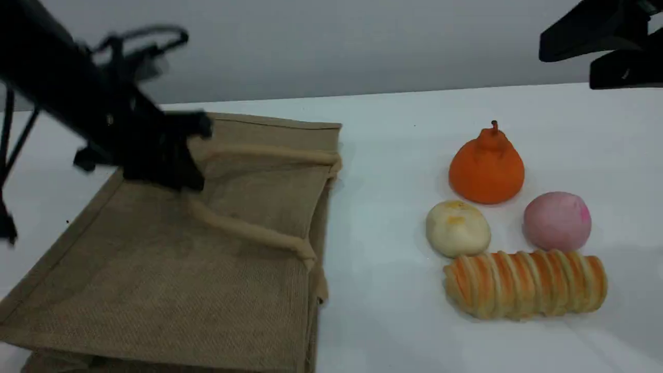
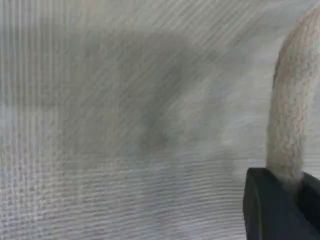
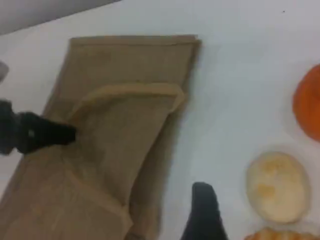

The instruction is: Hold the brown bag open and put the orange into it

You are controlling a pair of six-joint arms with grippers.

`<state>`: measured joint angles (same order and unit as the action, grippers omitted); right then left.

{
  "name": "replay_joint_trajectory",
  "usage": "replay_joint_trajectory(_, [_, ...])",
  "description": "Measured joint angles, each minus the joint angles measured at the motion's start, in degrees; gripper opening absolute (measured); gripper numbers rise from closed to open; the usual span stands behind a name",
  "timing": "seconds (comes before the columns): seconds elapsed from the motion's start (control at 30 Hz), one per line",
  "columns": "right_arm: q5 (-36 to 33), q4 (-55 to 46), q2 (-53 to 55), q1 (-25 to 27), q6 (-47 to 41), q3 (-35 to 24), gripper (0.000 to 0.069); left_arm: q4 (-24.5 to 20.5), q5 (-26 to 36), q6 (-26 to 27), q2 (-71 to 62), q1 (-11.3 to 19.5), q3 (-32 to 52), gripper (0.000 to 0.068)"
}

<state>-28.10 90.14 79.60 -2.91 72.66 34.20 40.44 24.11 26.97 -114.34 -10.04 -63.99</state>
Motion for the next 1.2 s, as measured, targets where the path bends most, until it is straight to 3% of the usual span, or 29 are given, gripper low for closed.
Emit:
replay_joint_trajectory(0.23, [-0.18, 6.69, 0.0, 0.0, 5.94, 0.0, 0.0448, -1.07, 10.84, 0.0, 9.45, 0.0, -4.89, 0.009])
replay_joint_trajectory(0.47, [1.67, 9.9, 0.37, 0.0, 15.15, 0.0, 0.0447, -6.42, 20.52, -2.28, 20.74, 0.0, -5.32, 0.009])
replay_joint_trajectory(0.63, [1.67, 9.9, 3.77, 0.0, 15.83, 0.0, 0.0447, -11.92, 27.05, -5.49, 27.96, 0.0, -5.32, 0.009])
replay_joint_trajectory(0.8, [1.55, 9.85, 8.73, 0.0, 16.68, 2.29, 0.0447, -16.91, 29.49, -8.51, 33.24, 0.0, -6.09, 0.009])
replay_joint_trajectory(1.2, [1.5, 9.85, 21.05, 0.0, 16.55, 10.79, 0.0447, -16.17, 35.03, -9.32, 33.29, -1.23, -15.23, 0.009])
